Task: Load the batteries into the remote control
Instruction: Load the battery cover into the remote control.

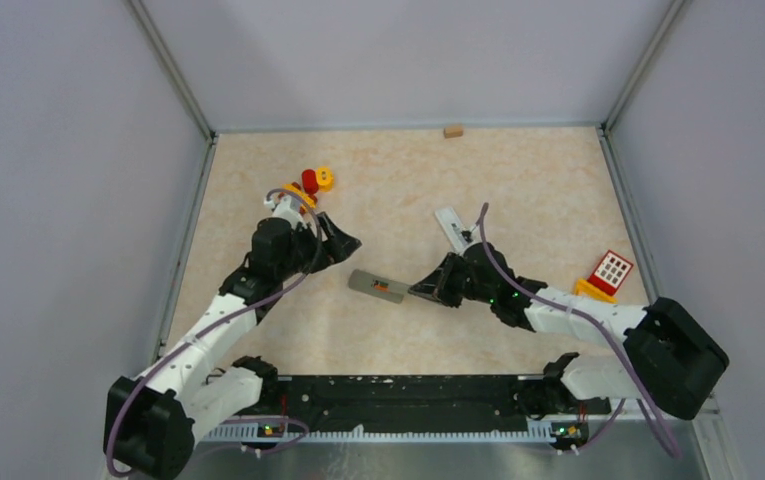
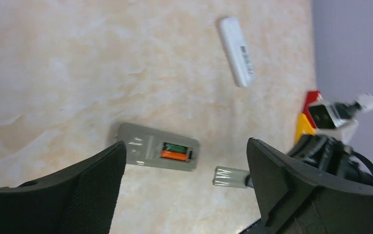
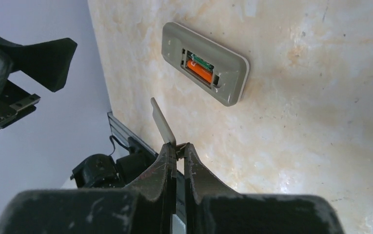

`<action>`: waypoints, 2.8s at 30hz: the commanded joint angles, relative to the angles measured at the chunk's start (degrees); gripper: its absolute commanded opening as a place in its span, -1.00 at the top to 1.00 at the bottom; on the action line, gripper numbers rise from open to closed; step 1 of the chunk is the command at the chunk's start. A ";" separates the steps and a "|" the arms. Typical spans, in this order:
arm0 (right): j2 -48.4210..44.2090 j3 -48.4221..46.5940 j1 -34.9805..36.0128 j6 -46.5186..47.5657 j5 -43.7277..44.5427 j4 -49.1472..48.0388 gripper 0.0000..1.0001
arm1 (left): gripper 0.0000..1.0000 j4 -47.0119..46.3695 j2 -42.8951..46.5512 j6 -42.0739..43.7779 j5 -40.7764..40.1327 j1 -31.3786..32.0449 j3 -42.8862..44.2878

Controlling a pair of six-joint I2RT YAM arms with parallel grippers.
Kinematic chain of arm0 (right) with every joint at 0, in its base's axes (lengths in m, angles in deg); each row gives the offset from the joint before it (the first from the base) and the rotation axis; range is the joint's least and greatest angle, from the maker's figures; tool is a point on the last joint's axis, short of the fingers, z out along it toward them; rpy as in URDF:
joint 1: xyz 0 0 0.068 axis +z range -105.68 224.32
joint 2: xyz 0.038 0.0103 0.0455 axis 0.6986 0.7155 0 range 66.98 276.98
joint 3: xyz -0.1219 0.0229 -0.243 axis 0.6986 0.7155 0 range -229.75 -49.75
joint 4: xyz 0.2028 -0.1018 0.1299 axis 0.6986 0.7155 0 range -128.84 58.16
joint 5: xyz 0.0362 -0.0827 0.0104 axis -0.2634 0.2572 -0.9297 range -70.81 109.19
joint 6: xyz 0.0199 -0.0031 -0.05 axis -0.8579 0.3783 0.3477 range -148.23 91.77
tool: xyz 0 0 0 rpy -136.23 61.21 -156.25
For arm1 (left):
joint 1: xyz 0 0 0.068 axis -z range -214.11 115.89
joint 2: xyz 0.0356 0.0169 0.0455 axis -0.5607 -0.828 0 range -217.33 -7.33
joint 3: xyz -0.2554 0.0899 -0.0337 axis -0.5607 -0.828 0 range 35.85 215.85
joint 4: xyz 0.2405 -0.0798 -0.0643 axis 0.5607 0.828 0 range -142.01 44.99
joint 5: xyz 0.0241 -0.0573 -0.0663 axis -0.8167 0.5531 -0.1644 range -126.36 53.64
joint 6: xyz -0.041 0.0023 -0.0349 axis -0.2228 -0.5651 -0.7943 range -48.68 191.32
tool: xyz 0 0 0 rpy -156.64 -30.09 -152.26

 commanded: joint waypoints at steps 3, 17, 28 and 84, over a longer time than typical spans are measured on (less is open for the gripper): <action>6.33 -4.59 5.11 -8.67 12.53 -3.00 1.00 | -0.70 7.61 -0.64 -3.01 -15.77 -0.45 -3.90; 18.25 -15.85 6.85 -8.50 13.39 1.63 1.00 | -0.48 3.54 -9.93 0.68 -5.60 -3.17 -5.20; 20.88 -16.11 7.35 -8.43 10.72 2.08 1.00 | -0.42 2.82 -16.53 3.85 0.76 -3.35 -3.78; 18.85 -12.60 7.89 -8.16 10.92 1.06 1.00 | -0.22 5.98 -26.06 7.76 0.34 -3.35 0.07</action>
